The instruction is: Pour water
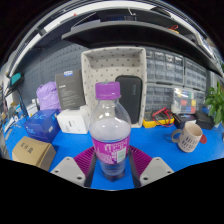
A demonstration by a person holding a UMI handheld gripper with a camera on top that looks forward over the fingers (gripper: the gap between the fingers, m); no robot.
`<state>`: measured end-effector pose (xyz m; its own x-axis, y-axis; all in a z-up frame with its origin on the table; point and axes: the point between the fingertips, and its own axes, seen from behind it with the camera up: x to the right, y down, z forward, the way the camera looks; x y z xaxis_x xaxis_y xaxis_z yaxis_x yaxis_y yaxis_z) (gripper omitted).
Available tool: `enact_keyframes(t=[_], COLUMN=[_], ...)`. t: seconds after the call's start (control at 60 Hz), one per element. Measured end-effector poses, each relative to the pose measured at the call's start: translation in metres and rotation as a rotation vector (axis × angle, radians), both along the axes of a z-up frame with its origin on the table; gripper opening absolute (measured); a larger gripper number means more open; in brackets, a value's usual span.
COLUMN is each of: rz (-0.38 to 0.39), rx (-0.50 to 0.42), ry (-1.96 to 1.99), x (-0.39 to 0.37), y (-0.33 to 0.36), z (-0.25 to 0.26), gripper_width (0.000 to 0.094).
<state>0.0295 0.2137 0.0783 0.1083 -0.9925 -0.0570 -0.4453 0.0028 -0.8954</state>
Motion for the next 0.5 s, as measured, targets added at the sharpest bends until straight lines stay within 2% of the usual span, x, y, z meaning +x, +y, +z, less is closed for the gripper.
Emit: enact_keyframes(t=[0.033, 0.233, 0.417, 0.5], rz=[0.005, 0.018, 0.019, 0.017], rx=[0.011, -0.029, 0.028, 0.085], ry=[-0.014, -0.099, -0.102, -0.074], x=[0.0025, 0.008, 0.0064, 0.0078], y=[0.0026, 0.0052, 0.0028, -0.0015], z=[0.0005, 0.0028, 0.0031, 0.0034], gripper_width=[0.0523, 0.0372, 0.0345, 0.0346])
